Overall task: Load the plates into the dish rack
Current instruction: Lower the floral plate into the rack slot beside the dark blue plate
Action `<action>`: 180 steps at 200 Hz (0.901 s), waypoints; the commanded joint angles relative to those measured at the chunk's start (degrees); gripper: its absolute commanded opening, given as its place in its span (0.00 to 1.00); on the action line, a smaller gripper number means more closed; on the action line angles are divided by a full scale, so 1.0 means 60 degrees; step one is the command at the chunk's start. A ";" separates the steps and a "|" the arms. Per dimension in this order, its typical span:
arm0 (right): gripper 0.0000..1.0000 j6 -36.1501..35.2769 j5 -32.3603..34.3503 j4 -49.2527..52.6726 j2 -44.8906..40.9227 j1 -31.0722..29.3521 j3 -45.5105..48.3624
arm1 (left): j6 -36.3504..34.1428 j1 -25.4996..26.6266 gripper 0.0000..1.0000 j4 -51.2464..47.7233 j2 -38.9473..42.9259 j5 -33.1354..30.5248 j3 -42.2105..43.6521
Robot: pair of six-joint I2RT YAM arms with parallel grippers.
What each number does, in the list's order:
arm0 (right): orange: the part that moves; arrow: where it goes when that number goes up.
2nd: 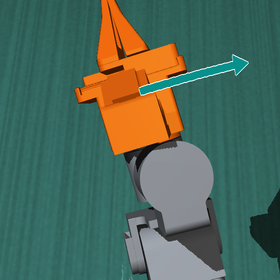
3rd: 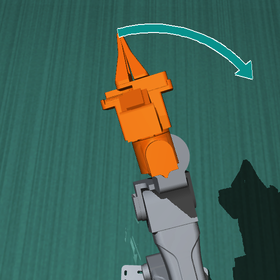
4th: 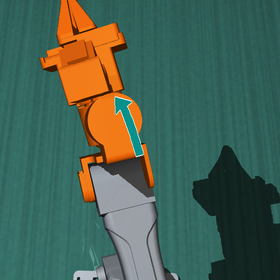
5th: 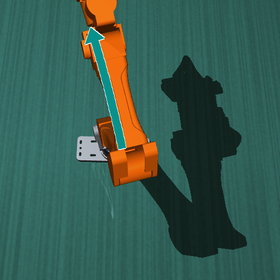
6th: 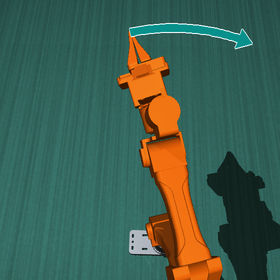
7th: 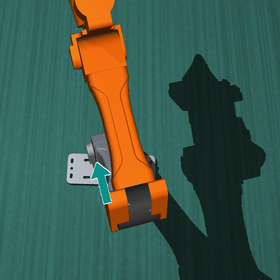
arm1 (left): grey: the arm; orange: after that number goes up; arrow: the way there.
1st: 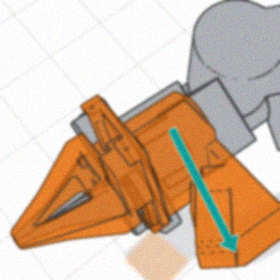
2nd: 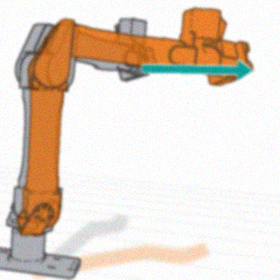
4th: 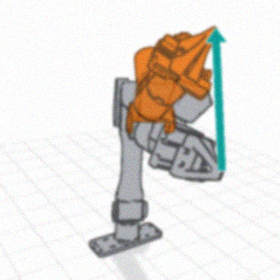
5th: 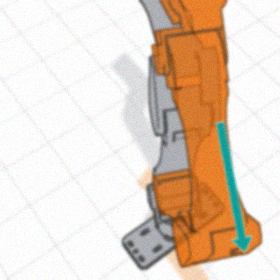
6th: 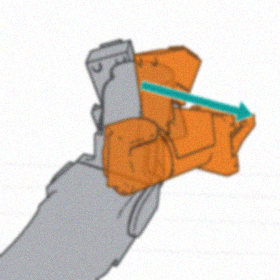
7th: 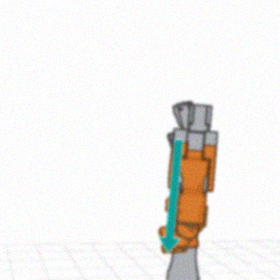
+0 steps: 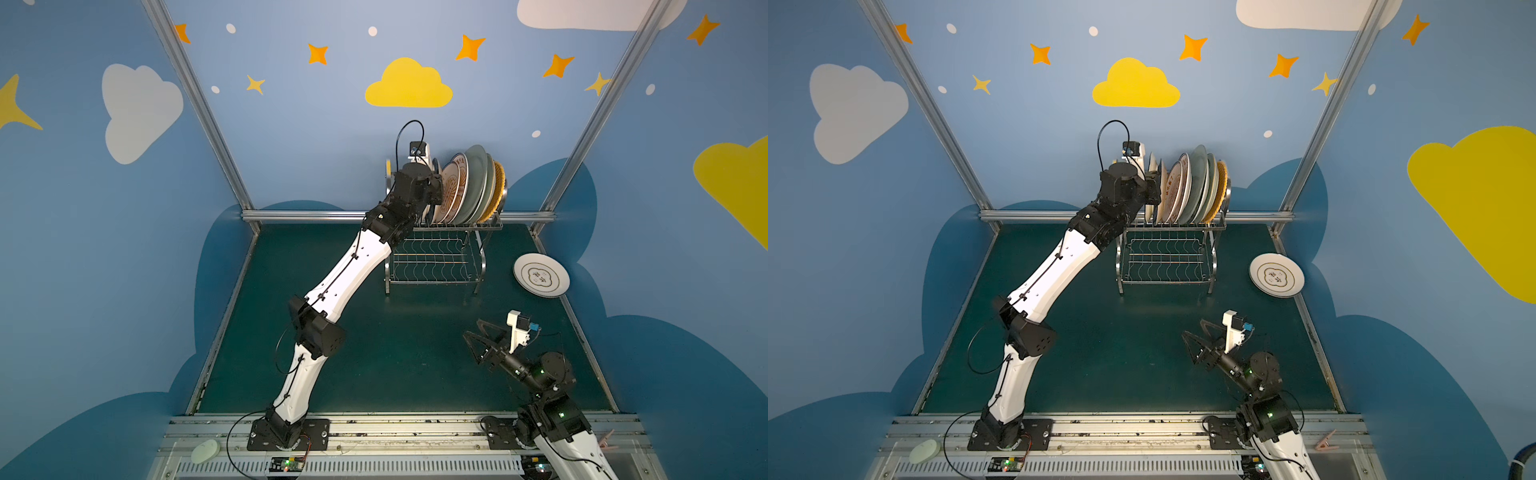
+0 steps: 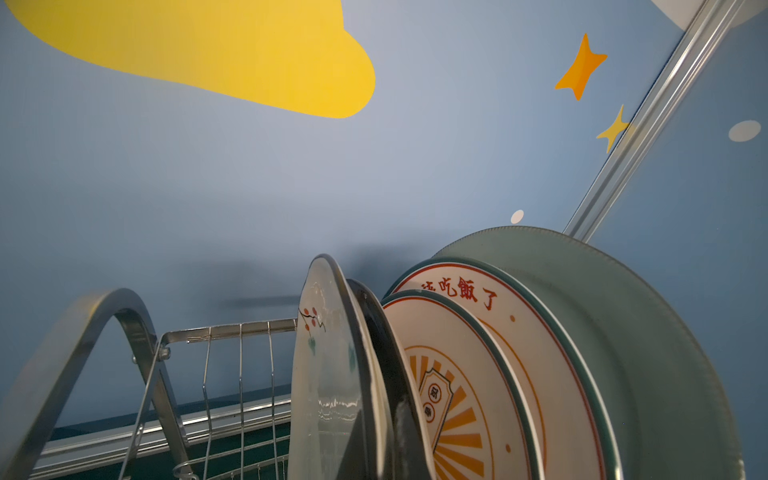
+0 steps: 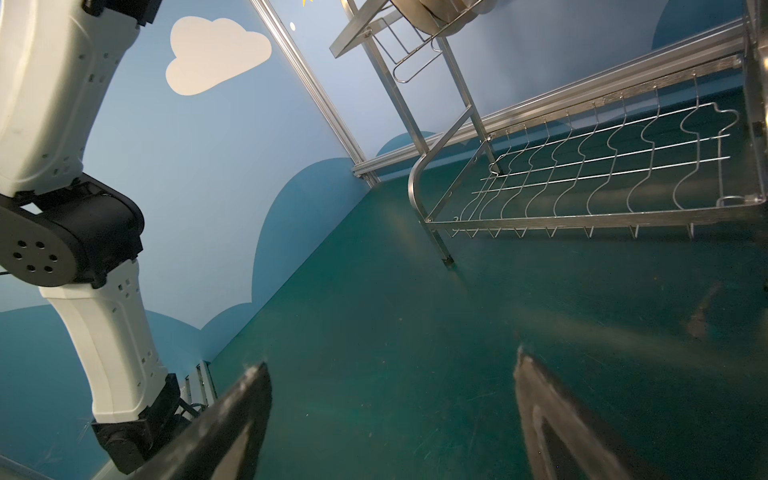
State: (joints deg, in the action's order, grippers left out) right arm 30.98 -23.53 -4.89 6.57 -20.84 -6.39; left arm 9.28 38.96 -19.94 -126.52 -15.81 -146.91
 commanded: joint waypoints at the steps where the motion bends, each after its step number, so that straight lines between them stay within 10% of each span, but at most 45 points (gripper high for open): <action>1: 0.89 -0.0124 0.0069 -0.0030 0.0077 -0.0071 -0.0142 | -0.0400 0.0025 0.08 0.0907 -0.0116 -0.0348 -0.0399; 180: 0.89 -0.0125 0.0152 -0.0137 0.0312 -0.0175 -0.0127 | -0.0194 0.0048 0.29 0.0882 -0.0498 -0.0831 -0.0717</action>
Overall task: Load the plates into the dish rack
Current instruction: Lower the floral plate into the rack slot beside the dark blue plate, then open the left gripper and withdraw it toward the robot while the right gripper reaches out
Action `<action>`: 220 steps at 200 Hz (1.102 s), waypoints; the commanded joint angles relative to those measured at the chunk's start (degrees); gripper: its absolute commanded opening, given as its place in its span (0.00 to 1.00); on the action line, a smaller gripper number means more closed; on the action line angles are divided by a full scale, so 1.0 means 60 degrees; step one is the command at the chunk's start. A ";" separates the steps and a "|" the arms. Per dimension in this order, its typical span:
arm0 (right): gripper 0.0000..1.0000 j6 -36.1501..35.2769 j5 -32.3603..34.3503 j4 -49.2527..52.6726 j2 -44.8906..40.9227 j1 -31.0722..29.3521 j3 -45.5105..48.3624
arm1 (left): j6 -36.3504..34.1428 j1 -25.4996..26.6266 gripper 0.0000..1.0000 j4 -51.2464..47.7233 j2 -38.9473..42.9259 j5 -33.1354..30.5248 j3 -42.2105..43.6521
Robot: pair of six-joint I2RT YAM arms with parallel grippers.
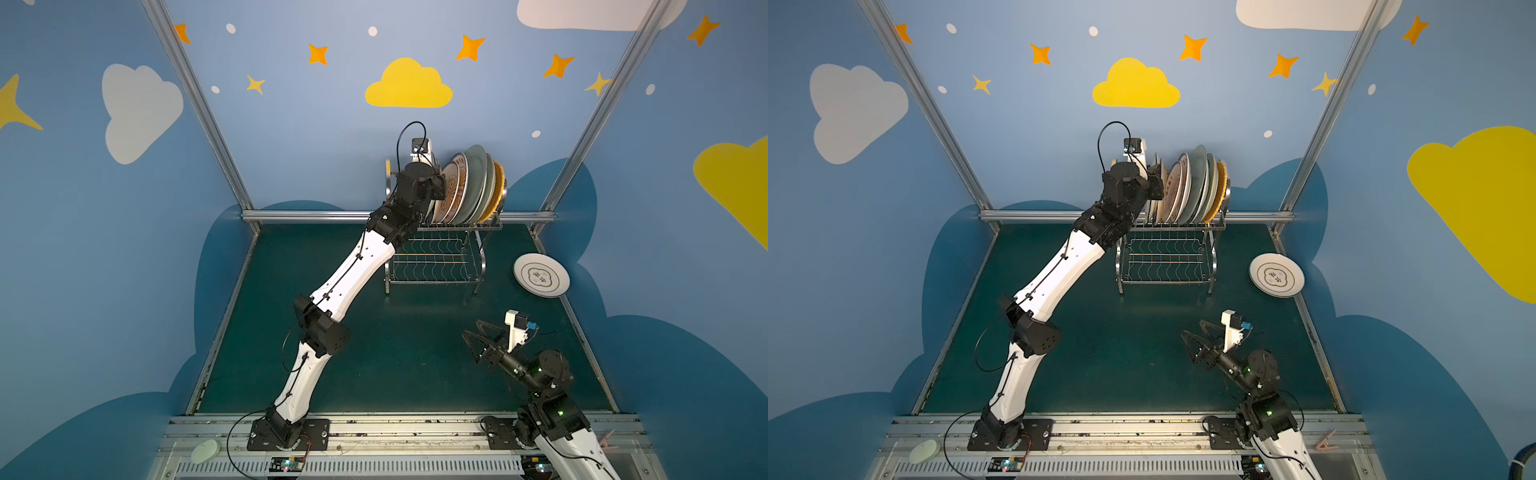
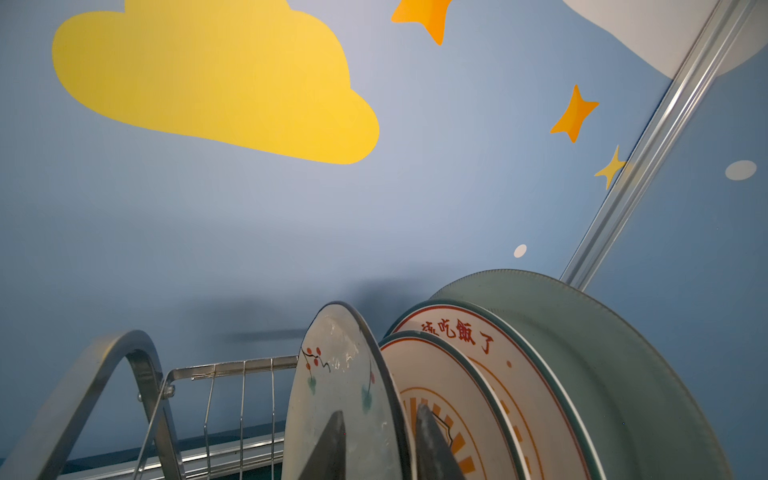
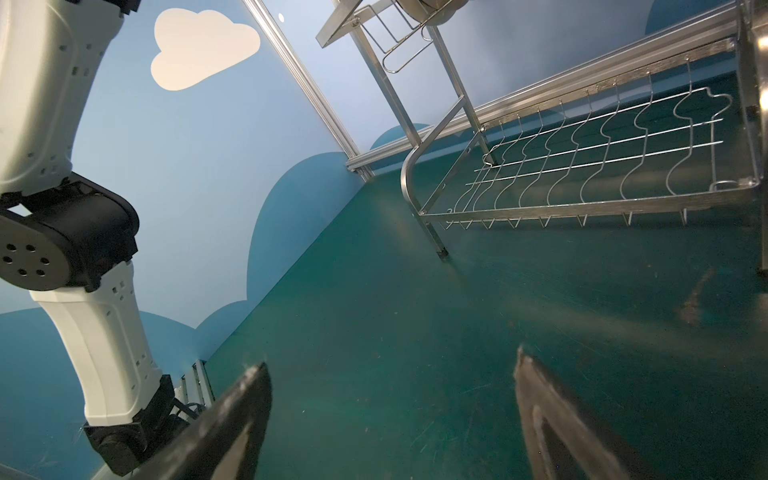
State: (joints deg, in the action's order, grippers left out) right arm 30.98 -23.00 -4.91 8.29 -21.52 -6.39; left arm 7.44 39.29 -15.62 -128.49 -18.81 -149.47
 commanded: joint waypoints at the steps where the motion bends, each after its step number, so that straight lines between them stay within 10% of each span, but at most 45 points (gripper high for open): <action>1: 0.89 -0.0125 0.0074 -0.0127 0.0024 -0.0062 -0.0124 | 0.0117 -0.0018 0.29 0.0151 -0.0174 -0.0335 -0.0288; 220: 0.89 -0.0200 0.0130 -0.0147 0.0066 -0.0149 -0.0122 | 0.0909 -0.0060 0.40 -0.0621 0.1263 0.0751 -0.0533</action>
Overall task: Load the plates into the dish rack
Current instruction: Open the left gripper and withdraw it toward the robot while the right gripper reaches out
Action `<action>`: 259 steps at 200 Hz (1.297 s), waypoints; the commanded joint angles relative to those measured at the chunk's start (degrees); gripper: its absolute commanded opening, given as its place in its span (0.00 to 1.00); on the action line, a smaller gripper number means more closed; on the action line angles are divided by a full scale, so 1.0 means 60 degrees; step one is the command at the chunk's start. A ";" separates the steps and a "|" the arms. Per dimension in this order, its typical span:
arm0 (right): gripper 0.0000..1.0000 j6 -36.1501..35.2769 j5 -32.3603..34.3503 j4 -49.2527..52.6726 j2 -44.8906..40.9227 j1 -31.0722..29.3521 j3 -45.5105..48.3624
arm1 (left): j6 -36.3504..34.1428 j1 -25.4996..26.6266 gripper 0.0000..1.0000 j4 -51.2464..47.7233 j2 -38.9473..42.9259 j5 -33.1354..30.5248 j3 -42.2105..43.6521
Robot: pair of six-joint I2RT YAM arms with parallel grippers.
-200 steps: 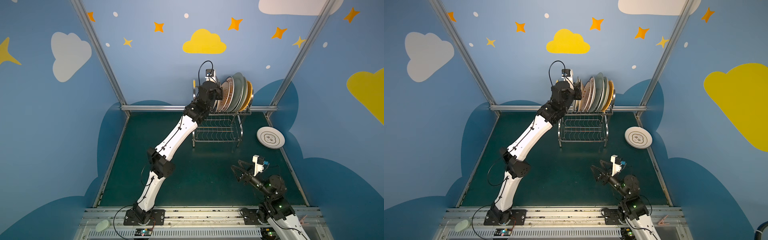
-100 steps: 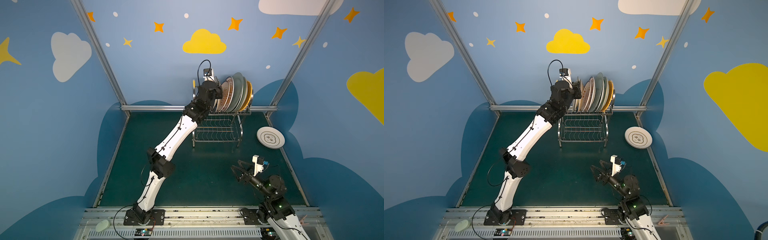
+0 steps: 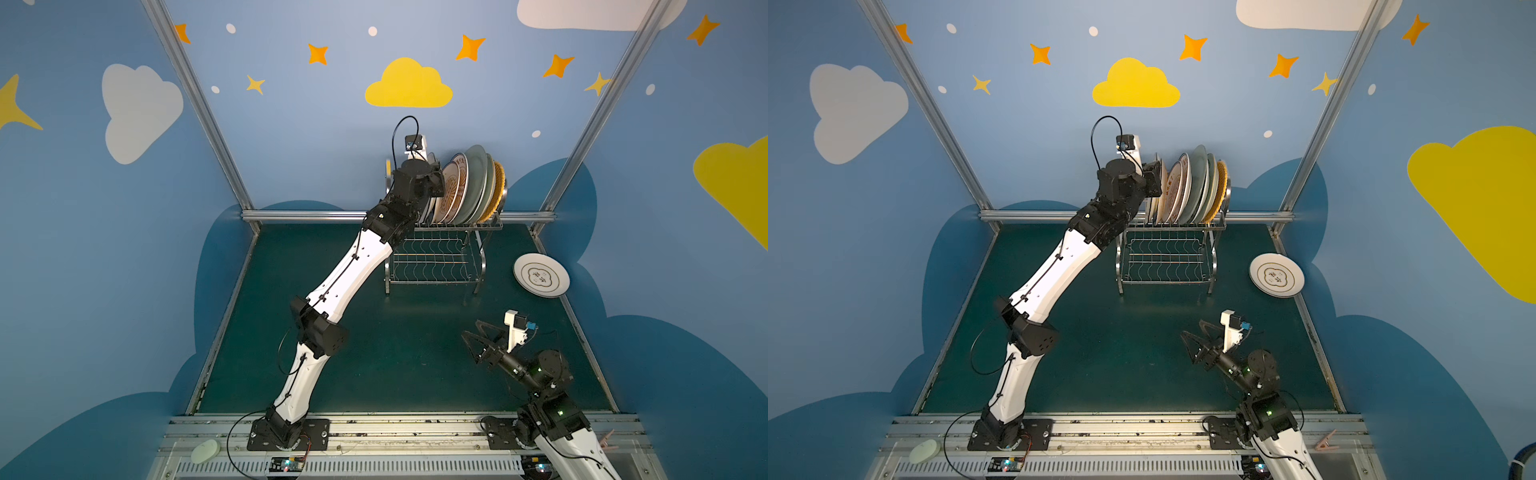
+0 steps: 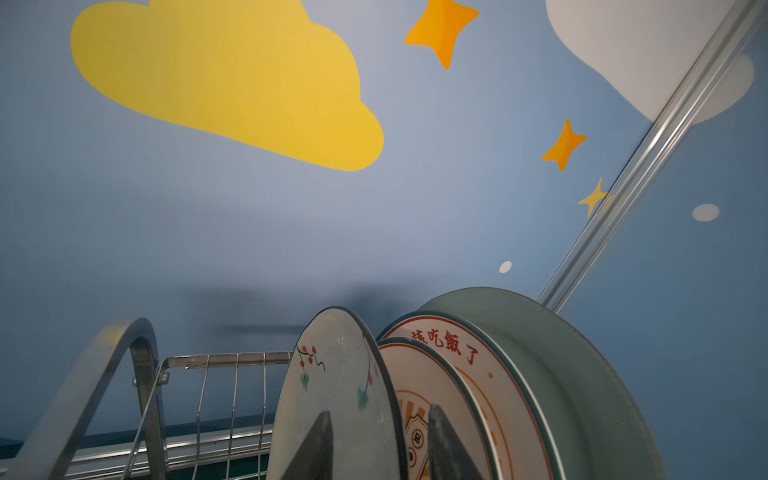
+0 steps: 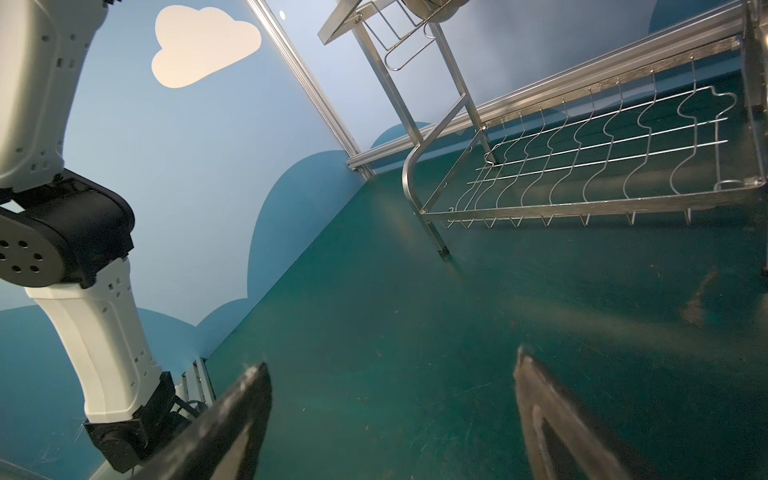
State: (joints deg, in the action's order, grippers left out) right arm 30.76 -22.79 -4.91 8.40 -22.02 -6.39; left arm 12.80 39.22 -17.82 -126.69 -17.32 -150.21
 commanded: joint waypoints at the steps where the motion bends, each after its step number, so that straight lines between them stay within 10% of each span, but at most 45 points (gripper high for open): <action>1: 0.89 -0.0177 0.0100 -0.0148 0.0049 -0.0065 -0.0122 | 0.0019 -0.0055 0.41 -0.0254 0.0984 0.0516 -0.0409; 56: 0.89 -0.0175 0.0083 -0.0157 0.0035 -0.0095 -0.0148 | 0.0516 -0.0110 0.48 -0.0718 0.3073 0.1668 0.1451; 121: 0.89 -0.0219 0.0137 -0.0098 -0.0009 -0.0124 -0.0149 | 0.2433 -0.0106 0.76 0.3748 0.9422 0.2417 1.1197; 188: 0.89 -0.0016 0.0482 -0.0078 0.0008 -0.0152 -0.0124 | 0.2526 -0.0108 1.00 0.1364 1.4753 0.2492 1.6666; 259: 0.92 -0.0065 0.2933 0.1081 0.0728 -0.0124 -0.1021 | 0.1839 -0.0107 1.00 -0.1343 1.7823 0.2882 1.9231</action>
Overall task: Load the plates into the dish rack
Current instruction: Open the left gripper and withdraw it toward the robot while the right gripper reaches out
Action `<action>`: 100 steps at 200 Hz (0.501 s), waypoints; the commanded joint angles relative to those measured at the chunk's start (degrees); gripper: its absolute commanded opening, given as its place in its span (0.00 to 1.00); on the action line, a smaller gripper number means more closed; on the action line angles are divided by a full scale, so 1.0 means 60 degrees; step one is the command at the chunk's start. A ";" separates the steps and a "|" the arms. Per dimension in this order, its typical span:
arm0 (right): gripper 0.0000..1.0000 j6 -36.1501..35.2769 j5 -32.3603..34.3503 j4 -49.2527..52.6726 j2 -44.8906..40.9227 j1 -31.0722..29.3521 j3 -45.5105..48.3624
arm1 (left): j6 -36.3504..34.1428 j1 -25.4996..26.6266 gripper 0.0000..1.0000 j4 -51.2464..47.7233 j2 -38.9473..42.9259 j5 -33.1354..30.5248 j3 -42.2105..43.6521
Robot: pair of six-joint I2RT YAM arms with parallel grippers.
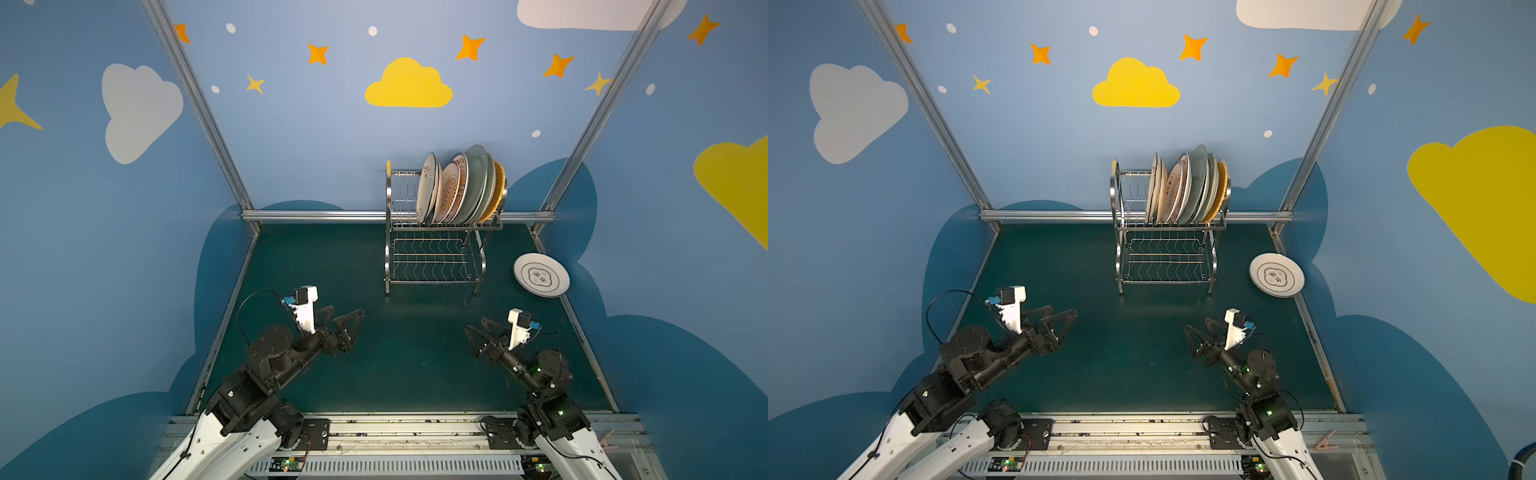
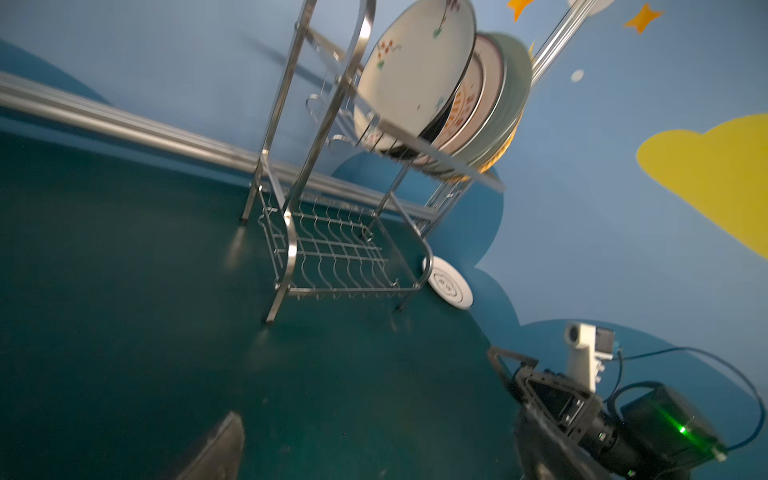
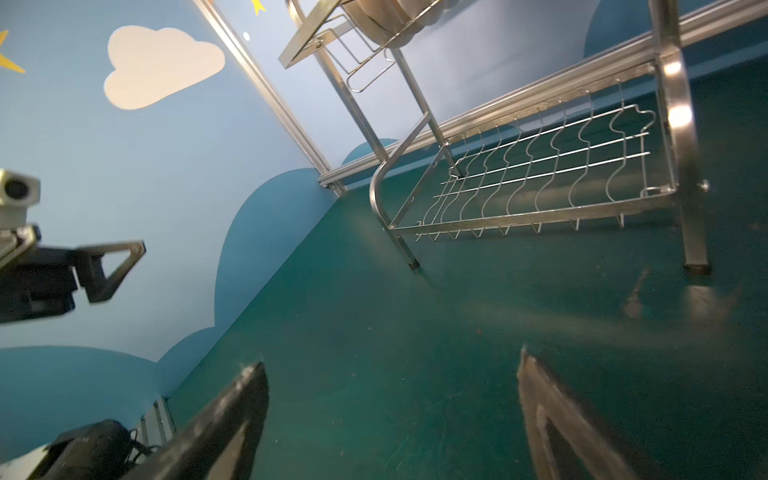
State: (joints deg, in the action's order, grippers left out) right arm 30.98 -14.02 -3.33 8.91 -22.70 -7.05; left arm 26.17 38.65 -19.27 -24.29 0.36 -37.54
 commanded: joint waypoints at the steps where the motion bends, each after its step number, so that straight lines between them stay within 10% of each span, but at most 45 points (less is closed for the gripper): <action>1: 0.92 -0.0106 0.1516 0.0885 0.0700 -0.0004 -0.0967 | -0.0392 -0.0012 1.00 -0.1136 0.0791 -0.0077 0.0483; 100: 0.92 0.0555 0.1788 0.2011 0.5398 0.3284 -0.4246 | 0.0082 0.0266 1.00 -0.2238 0.3947 -0.0730 0.0851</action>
State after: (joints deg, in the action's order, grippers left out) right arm 32.29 -2.26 7.99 37.08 -8.73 -29.54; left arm 26.20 39.83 -31.05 -0.73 -2.52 -32.77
